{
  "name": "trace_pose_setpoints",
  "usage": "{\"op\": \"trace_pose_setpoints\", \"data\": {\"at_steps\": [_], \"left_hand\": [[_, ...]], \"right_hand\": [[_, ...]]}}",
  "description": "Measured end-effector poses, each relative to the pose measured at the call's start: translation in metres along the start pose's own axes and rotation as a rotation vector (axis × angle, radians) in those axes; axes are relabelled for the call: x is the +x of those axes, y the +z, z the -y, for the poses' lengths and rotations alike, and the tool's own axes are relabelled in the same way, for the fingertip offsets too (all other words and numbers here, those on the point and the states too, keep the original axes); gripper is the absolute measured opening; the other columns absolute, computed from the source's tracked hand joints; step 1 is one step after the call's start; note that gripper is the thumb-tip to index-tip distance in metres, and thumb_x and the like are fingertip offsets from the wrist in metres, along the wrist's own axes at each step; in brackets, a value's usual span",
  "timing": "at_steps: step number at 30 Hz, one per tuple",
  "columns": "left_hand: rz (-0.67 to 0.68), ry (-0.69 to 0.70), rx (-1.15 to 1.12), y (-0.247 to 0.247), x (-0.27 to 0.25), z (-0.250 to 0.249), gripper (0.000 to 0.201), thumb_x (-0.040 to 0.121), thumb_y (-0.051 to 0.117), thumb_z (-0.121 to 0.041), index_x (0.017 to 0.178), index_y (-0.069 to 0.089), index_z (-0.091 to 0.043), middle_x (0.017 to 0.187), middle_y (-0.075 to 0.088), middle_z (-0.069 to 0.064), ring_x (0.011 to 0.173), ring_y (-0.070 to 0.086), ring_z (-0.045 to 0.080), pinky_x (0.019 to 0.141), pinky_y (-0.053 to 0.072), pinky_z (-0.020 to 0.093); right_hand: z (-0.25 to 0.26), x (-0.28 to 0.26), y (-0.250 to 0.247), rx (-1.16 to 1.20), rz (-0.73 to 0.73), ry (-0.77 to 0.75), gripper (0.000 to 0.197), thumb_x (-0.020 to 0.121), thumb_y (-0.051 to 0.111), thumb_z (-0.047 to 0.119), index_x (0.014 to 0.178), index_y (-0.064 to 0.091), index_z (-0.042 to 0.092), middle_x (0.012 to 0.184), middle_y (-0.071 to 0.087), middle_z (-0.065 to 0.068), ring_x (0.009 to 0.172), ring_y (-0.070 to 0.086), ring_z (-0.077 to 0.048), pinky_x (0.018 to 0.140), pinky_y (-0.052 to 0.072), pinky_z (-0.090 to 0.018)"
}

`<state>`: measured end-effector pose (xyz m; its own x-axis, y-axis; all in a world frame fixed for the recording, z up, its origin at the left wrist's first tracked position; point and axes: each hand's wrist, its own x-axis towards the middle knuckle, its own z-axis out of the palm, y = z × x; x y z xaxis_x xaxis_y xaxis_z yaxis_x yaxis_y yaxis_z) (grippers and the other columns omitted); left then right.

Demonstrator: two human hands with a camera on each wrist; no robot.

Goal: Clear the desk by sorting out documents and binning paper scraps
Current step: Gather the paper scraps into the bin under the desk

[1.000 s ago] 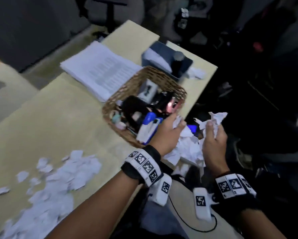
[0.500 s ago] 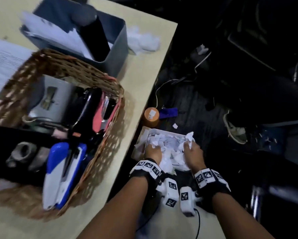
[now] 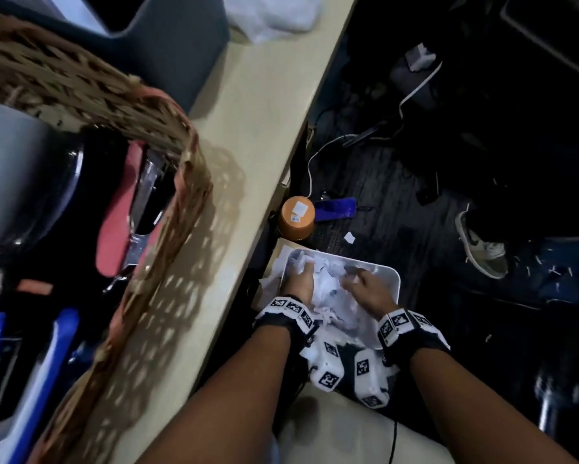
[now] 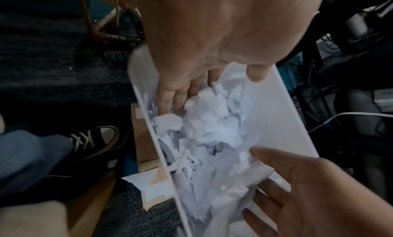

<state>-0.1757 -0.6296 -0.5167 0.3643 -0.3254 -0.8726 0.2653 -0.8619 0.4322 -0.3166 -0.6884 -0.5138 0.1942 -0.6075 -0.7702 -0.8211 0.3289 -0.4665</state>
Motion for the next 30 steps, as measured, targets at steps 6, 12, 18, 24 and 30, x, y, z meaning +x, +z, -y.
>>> {"op": "trace_pose_setpoints", "data": {"at_steps": [6, 12, 18, 24, 30], "left_hand": [[0.097, -0.036, -0.053, -0.029, -0.062, -0.013, 0.062, 0.096, 0.044, -0.051, 0.143, 0.043, -0.011, 0.146, 0.044, 0.012, 0.133, 0.042, 0.030, 0.112, 0.033, 0.041], [0.155, 0.037, -0.070, -0.063, -0.159, -0.043, 0.068, 0.086, 0.050, -0.058, 0.134, 0.051, -0.010, 0.135, 0.054, 0.013, 0.120, 0.053, 0.030, 0.106, 0.041, 0.044], [0.453, 0.283, 0.045, -0.161, -0.321, -0.046, 0.044, 0.102, 0.043, -0.034, 0.132, 0.050, -0.003, 0.124, 0.054, 0.012, 0.097, 0.056, 0.021, 0.065, 0.048, 0.022], [0.208, 0.513, -0.040, -0.301, -0.384, 0.062, 0.016, 0.100, 0.049, -0.025, 0.101, 0.060, -0.014, 0.097, 0.067, 0.010, 0.070, 0.064, 0.019, 0.054, 0.050, 0.027], [-0.396, 0.478, -0.296, -0.413, -0.411, 0.215, 0.015, 0.096, 0.053, -0.016, 0.089, 0.067, -0.016, 0.075, 0.069, -0.001, 0.057, 0.056, 0.008, 0.057, 0.044, 0.024]], "right_hand": [[0.018, -0.063, -0.027, 0.075, -0.088, 0.088, 0.029, 0.094, 0.055, 0.032, 0.116, 0.071, 0.021, 0.122, 0.065, -0.003, 0.117, 0.056, -0.026, 0.091, 0.042, -0.029], [0.094, -0.165, -0.047, 0.157, -0.170, -0.134, 0.019, 0.090, 0.060, 0.030, 0.084, 0.075, 0.019, 0.088, 0.073, -0.007, 0.084, 0.065, -0.021, 0.074, 0.049, -0.033], [0.173, -0.299, -0.022, 0.093, -0.267, -0.535, 0.011, 0.088, 0.059, 0.017, 0.086, 0.070, 0.014, 0.075, 0.070, 0.002, 0.072, 0.065, -0.010, 0.074, 0.051, -0.027], [0.228, -0.404, 0.082, -0.144, 0.017, -1.122, 0.011, 0.088, 0.061, 0.004, 0.094, 0.066, 0.012, 0.076, 0.066, 0.003, 0.069, 0.061, -0.005, 0.064, 0.046, -0.015], [0.234, -0.414, 0.212, -0.700, 0.428, -1.338, 0.042, 0.082, 0.068, 0.031, 0.121, 0.056, 0.021, 0.120, 0.054, 0.002, 0.110, 0.053, -0.014, 0.095, 0.045, -0.033]]}}
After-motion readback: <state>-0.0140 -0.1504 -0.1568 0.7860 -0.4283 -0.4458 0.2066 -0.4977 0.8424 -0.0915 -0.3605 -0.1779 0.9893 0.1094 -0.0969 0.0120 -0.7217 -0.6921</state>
